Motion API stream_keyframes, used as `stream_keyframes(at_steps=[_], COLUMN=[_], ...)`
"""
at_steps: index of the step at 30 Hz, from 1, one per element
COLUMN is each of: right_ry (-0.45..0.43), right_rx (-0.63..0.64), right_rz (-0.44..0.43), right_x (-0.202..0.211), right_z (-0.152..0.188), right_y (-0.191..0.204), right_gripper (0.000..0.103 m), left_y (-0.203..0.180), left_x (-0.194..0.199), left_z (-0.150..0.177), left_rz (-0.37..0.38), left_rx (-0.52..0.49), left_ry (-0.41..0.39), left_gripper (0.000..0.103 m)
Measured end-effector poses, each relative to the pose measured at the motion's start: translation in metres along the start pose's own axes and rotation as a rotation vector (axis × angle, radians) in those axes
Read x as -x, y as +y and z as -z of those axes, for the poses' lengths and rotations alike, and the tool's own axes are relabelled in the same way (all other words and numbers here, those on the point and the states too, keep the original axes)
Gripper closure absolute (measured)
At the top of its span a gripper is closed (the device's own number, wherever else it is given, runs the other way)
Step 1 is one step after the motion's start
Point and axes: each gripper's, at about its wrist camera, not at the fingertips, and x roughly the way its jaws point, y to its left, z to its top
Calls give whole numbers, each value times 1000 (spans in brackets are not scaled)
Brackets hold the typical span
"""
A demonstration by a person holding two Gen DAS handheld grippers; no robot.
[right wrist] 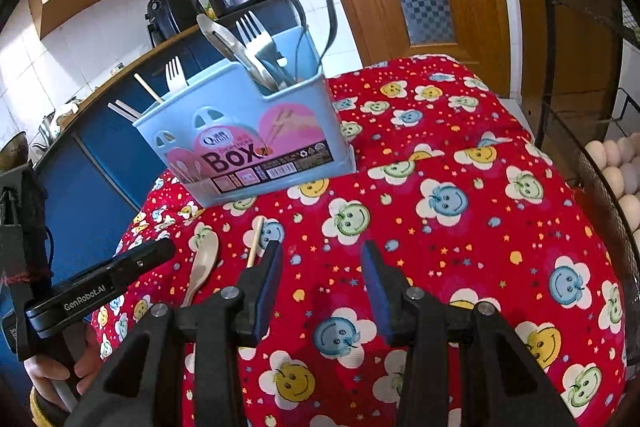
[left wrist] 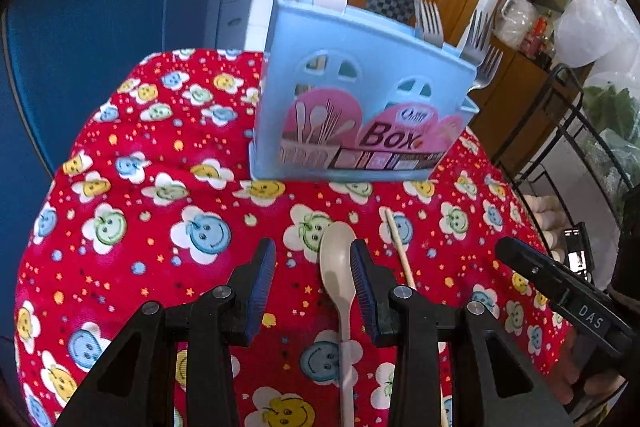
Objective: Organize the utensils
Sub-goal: 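Close the left tool on the wooden spoon handle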
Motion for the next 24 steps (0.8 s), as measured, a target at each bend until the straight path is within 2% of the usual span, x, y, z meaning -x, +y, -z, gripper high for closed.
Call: stream_keyframes(at_steps=[11, 17, 20, 24], right_ry=[25, 34, 36, 38], right_rx=[-23, -33, -38, -42], right_rz=[-6, -8, -12, -14], right_x=[-5, -8, -9, -9], right_z=[4, 5, 6, 6], right_y=[-6, -9, -10, -11], right_gripper=[59, 59, 59, 59], left_y=[0, -6, -9, -14], left_x=[-31, -37, -38, -39], left_z=[6, 2, 1, 1], left_rz=[-11, -12, -15, -3], left_rx=[-6, -44, -68, -88], left_ry=[81, 89, 95, 103], left_gripper=[64, 65, 75, 95])
